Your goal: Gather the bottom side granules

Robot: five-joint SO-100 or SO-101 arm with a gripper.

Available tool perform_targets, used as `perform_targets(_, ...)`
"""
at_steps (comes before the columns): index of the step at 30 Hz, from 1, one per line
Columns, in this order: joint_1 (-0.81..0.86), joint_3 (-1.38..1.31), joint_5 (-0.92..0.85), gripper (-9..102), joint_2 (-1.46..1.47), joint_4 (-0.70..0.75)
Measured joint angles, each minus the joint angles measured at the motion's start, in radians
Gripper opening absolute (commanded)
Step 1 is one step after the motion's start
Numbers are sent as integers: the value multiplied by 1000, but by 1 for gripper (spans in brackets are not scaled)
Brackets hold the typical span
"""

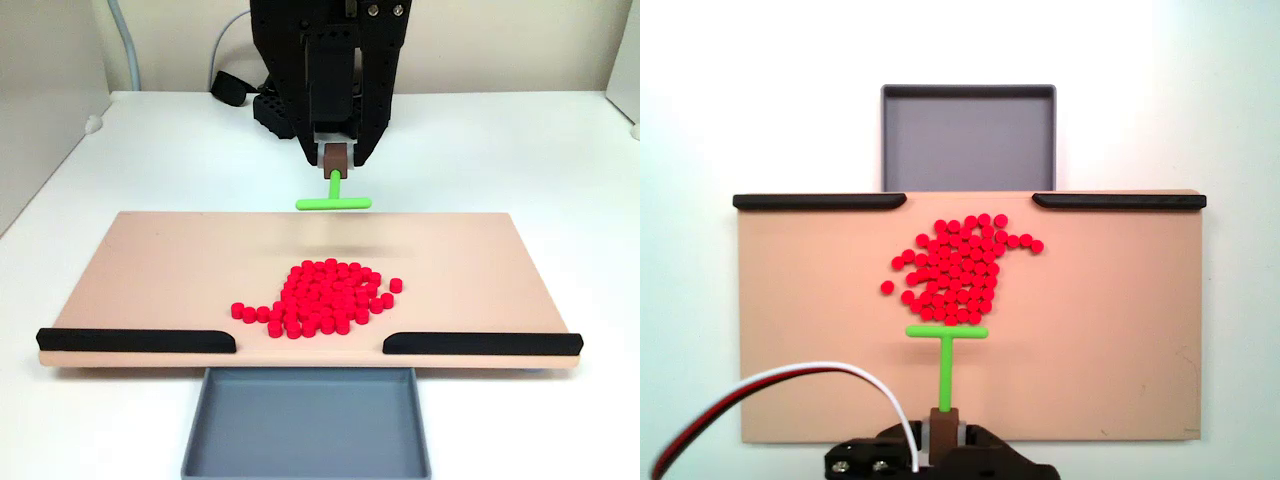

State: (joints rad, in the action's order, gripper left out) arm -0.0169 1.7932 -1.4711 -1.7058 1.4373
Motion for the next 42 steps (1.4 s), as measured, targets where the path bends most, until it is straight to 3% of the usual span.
perform_targets(42,31,242,-60,0,-40,-202)
